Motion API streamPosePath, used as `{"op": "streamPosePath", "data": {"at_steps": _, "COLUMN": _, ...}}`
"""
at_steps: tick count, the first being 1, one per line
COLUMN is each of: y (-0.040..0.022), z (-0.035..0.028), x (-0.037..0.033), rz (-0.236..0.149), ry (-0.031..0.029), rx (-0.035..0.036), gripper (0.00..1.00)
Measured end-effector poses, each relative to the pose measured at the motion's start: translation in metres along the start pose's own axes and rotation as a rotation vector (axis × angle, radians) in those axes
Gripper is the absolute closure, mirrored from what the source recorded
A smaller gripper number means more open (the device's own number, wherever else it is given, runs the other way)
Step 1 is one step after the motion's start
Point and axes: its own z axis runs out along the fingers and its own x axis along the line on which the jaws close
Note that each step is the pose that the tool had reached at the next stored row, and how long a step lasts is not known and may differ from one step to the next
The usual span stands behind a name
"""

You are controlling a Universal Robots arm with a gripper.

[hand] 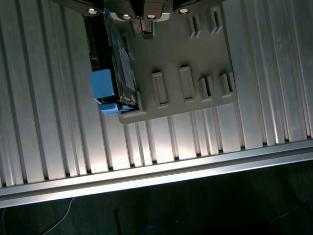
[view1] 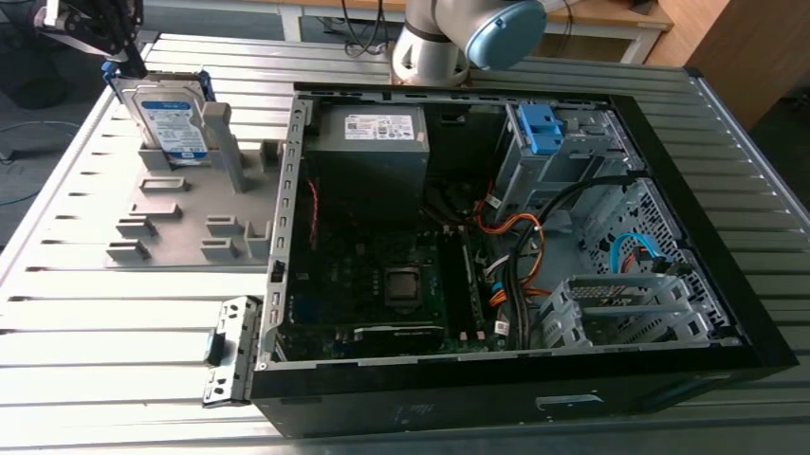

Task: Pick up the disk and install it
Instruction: 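Pick up the disk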

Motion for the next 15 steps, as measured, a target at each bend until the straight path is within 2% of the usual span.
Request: {"op": "streamPosePath", "data": {"at_steps": 15, "y": 0.0000, "z": 0.0000, "x": 0.0000, "rz": -0.039, "ry": -0.0004, "rx": -0.0011, "gripper": 0.89}}
